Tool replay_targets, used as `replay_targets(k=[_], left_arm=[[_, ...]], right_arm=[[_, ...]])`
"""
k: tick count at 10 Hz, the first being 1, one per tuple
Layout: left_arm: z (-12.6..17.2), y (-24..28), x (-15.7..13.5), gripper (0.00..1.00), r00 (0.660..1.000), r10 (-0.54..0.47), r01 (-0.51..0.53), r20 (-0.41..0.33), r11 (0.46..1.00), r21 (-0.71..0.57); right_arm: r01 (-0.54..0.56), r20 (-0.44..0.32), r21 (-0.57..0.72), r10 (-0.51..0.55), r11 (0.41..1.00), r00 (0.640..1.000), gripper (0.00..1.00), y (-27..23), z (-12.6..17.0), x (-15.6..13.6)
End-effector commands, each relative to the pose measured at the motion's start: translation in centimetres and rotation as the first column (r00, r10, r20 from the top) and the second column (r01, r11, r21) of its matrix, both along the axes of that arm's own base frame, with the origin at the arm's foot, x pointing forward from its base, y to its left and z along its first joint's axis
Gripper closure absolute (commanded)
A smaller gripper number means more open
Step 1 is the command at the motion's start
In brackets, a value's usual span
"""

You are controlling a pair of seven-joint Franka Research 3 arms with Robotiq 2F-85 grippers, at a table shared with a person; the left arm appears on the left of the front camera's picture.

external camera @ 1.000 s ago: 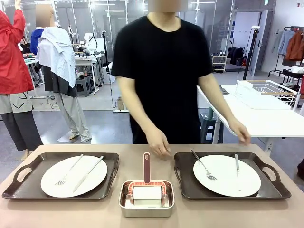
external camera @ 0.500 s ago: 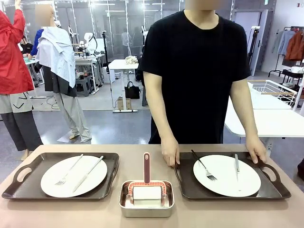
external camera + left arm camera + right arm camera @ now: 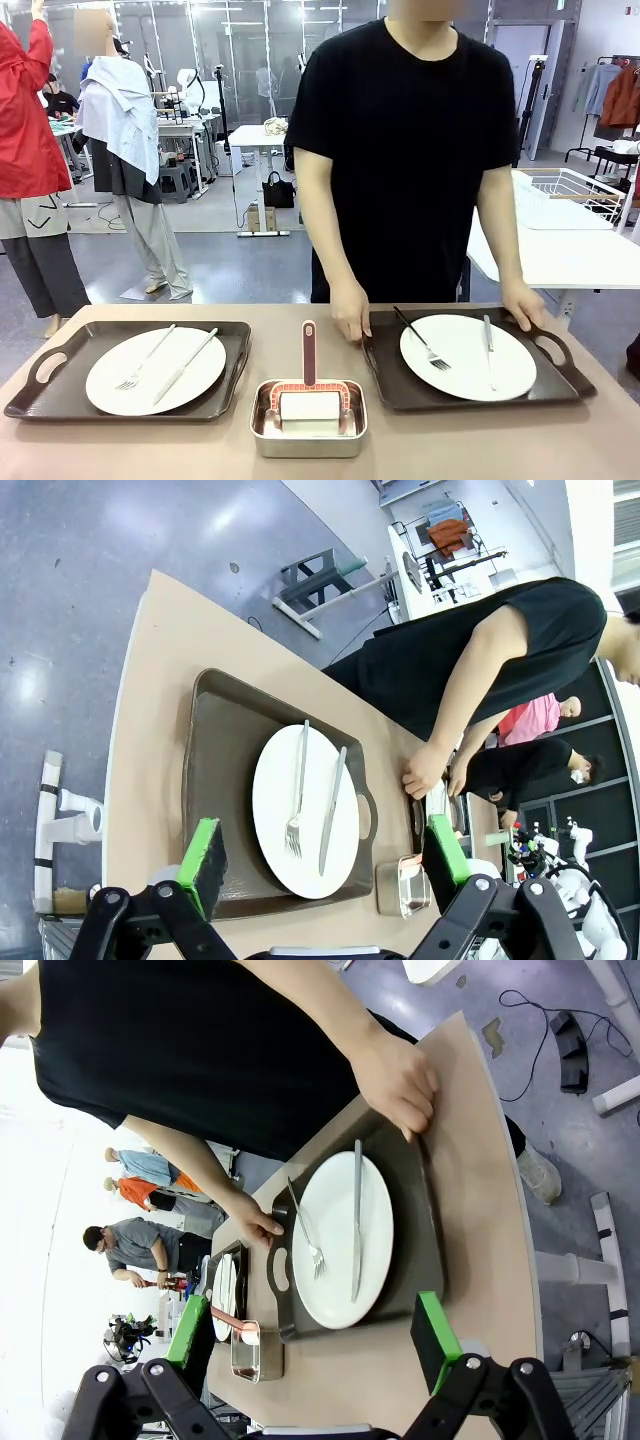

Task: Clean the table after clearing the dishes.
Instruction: When the left (or right) Handle tray is removed, use the left hand (or right hand) to clean the left (or right) side of the table with the Lint Roller.

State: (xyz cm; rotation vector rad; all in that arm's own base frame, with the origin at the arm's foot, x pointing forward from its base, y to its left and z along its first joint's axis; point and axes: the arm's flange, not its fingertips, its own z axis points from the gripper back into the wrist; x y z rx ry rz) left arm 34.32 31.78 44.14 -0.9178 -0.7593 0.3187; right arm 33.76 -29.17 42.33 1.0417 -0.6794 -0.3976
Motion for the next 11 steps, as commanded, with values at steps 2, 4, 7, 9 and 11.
replay_targets(k=[2,4,7,9,11], left_arm=[[0.14,0.33,-0.13,0.00,1.000,-0.008,0.008,0.009,1.000,-0.010],[0.14,0.33,-0.13,0.00,1.000,-0.008,0.008,0.009,1.000,-0.010],[0.14,0.33,-0.13,0.00,1.000,-0.008,0.008,0.009,1.000,-0.010],[0.14,0.33,-0.13,0.00,1.000,-0.008,0.008,0.009,1.000,-0.010],[0.14,0.33,-0.13,0.00,1.000,-0.008,0.008,0.009,1.000,-0.010]], right_arm=[[-0.007,0.003,0.001,0.007,1.000,1.000,0.00,0.05,0.18,-0.01],[-0.007,0.003,0.001,0.007,1.000,1.000,0.00,0.05,0.18,-0.01],[-0.007,0.003,0.001,0.007,1.000,1.000,0.00,0.05,0.18,-0.01],[-0.007,0.003,0.001,0.007,1.000,1.000,0.00,0.05,0.18,-0.01],[-0.007,0.003,0.001,0.007,1.000,1.000,0.00,0.05,0.18,-0.01]])
